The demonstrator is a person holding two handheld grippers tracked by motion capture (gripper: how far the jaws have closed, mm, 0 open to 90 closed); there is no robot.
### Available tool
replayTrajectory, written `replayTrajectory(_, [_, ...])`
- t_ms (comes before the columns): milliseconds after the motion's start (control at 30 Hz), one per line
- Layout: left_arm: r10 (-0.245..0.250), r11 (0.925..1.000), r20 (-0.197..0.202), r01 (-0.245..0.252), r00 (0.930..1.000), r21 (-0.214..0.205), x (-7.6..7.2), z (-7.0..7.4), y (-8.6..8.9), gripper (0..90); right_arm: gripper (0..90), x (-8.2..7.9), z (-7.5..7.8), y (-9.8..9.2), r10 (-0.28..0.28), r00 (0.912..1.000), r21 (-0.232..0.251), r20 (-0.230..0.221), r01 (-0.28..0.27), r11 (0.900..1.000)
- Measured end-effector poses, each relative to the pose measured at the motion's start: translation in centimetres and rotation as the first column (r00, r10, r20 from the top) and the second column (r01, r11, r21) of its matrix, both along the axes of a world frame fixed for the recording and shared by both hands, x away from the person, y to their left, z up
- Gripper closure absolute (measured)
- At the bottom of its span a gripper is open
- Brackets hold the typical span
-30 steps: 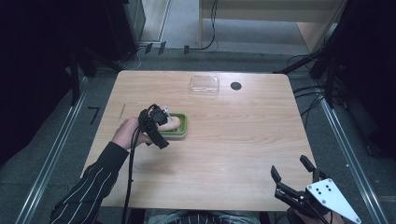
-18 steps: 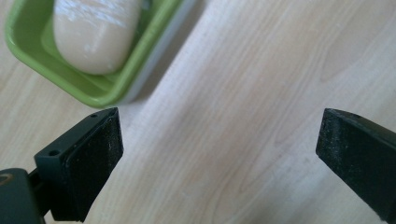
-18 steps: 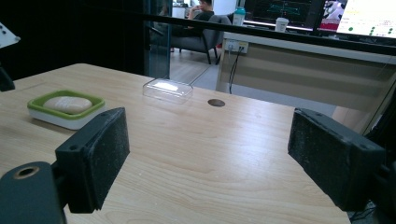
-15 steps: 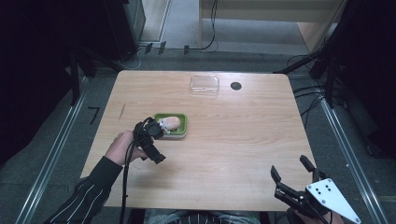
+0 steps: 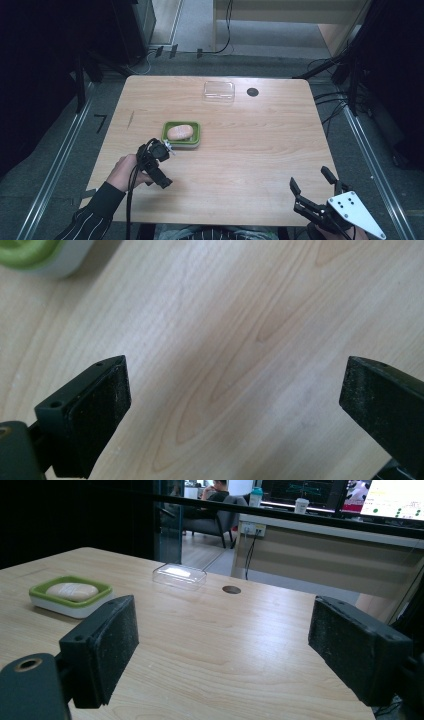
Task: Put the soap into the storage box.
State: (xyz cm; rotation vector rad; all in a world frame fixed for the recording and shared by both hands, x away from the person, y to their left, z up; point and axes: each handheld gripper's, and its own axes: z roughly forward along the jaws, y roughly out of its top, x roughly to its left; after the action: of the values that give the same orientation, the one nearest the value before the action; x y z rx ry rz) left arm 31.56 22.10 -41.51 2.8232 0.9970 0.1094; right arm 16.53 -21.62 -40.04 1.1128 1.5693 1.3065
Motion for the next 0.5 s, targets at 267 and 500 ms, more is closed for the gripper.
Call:
replayTrajectory(267, [0.030, 0.9991, -0.028, -0.030, 0.9992, -0.030, -1.2, -0.9, 1.0, 0.6, 13.3, 0.0, 0.0, 0.0, -0.001, 1.0000, -0.001, 0.002, 0.001, 1.0000])
replayTrajectory(500, [-0.003, 0.9998, -0.041, 0.004, 0.9992, 0.018, -1.6, -2.3, 0.8, 0.5, 13.2, 0.1, 0.0, -0.1, -0.003, 1.0000, -0.002, 0.003, 0.003, 1.0000])
